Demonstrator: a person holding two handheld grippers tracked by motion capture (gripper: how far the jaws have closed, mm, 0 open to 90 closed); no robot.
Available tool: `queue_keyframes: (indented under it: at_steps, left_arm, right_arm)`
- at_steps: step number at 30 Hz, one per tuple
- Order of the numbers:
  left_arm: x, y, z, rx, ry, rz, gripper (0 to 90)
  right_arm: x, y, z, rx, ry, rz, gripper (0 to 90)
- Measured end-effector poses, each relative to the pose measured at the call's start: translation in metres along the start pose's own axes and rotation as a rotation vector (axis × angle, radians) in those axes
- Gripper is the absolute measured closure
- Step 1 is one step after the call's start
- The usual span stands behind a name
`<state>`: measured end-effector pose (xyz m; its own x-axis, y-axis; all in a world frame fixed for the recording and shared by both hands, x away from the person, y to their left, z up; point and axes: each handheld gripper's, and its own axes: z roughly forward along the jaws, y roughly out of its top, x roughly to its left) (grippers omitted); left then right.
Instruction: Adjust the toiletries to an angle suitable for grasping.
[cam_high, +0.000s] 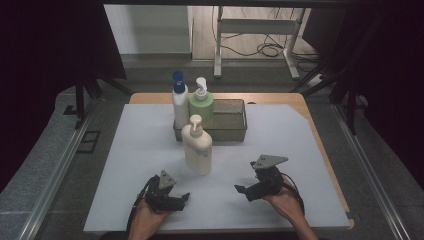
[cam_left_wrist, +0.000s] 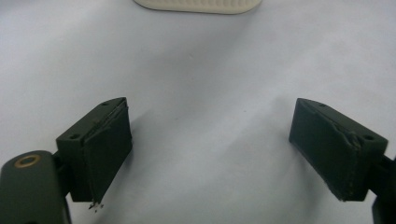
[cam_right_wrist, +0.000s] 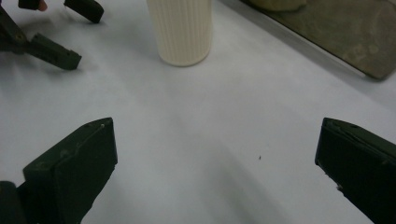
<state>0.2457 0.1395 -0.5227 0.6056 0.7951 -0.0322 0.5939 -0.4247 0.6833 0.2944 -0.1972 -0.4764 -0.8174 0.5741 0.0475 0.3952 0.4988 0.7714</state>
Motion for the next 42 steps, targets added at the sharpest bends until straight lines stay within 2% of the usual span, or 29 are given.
queue_keyframes:
  at_steps: [11, 17, 23, 42]
  left_arm:
    - [0.001, -0.001, 0.0, 0.0, -0.004, 0.005, 11.9]
    - [0.001, -0.001, 0.0, -0.004, -0.002, 0.002, 11.9]
    - [0.0, -0.001, 0.0, -0.004, 0.0, 0.003, 12.0]
    - [0.0, -0.001, 0.0, -0.004, 0.002, 0.004, 12.0]
  right_arm:
    - [0.004, 0.022, 0.011, 0.001, 0.041, 0.025, 0.0]
    - [0.011, 0.034, 0.017, 0.004, 0.016, 0.003, 2.2]
    - [0.013, 0.048, 0.02, -0.013, 0.022, 0.01, 4.6]
    - [0.024, 0.087, 0.042, -0.008, 0.026, -0.012, 13.3]
